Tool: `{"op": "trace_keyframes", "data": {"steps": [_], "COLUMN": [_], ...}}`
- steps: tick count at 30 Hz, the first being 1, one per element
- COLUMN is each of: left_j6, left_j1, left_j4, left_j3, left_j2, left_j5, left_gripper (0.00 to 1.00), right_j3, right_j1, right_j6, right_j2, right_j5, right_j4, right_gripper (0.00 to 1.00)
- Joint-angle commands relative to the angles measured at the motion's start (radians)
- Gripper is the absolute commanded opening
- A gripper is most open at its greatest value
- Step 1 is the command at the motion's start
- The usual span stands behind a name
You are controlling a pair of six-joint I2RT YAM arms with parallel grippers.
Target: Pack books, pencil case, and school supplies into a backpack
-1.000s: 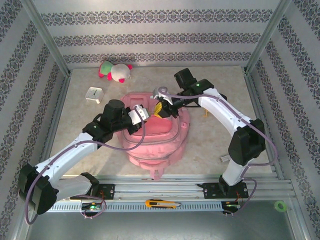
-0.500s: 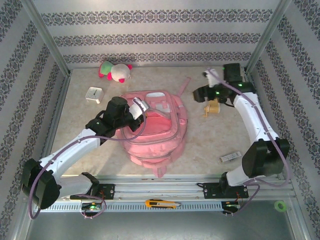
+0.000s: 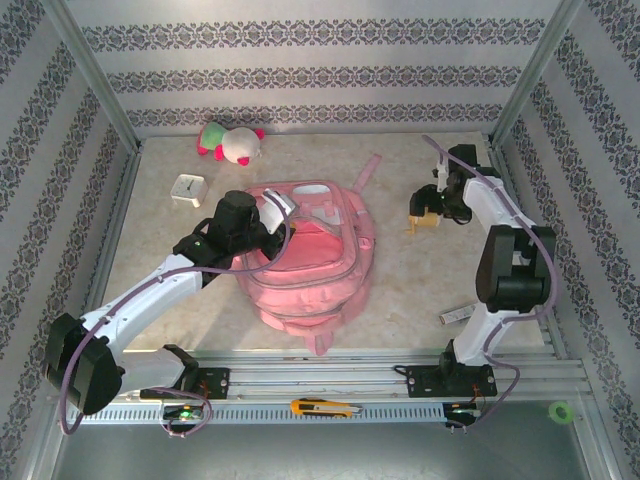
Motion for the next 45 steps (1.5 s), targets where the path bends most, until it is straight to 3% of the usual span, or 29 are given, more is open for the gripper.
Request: {"op": "trace_keyframes", "data": {"steps": [1, 16, 25, 28, 36, 42, 45], "left_j6": [-0.047, -0.071, -0.071, -0.075, -0.1, -0.166, -0.192], "left_j1": [0.006, 0.006, 0.006, 0.006, 0.007, 0.01, 0.016], "left_j4": [0.125, 0.144, 0.144, 0.139, 0.141, 0.115, 0.101], "left_j3": [0.06, 0.075, 0.077, 0.08, 0.077, 0.096, 0.105], "left_j2": [0.0, 0.015, 0.019, 0.017, 0.011, 0.016, 0.021], "left_j5": [0.001, 0.013, 0.01, 0.014, 0.012, 0.023, 0.033], "left_gripper": [0.01, 0.01, 0.01, 0.01, 0.01, 0.02, 0.02], "right_j3": [0.069, 0.191, 0.223, 0.223, 0.134, 0.037, -0.037], "right_j1": [0.007, 0.022, 0.031, 0.032, 0.031, 0.06, 0.119], "right_j6": [0.006, -0.004, -0.029, -0.034, -0.042, -0.093, -0.197], "right_j2": [0.053, 0.254, 0.323, 0.319, 0.193, -0.019, -0.191], "right_j5": [0.051, 0.002, 0.066, 0.077, 0.001, -0.112, -0.228], "right_j4": [0.017, 0.015, 0.045, 0.049, 0.108, 0.083, 0.069], "right_gripper": [0.96, 0.92, 0.8, 0.72, 0.52, 0.5, 0.5]}}
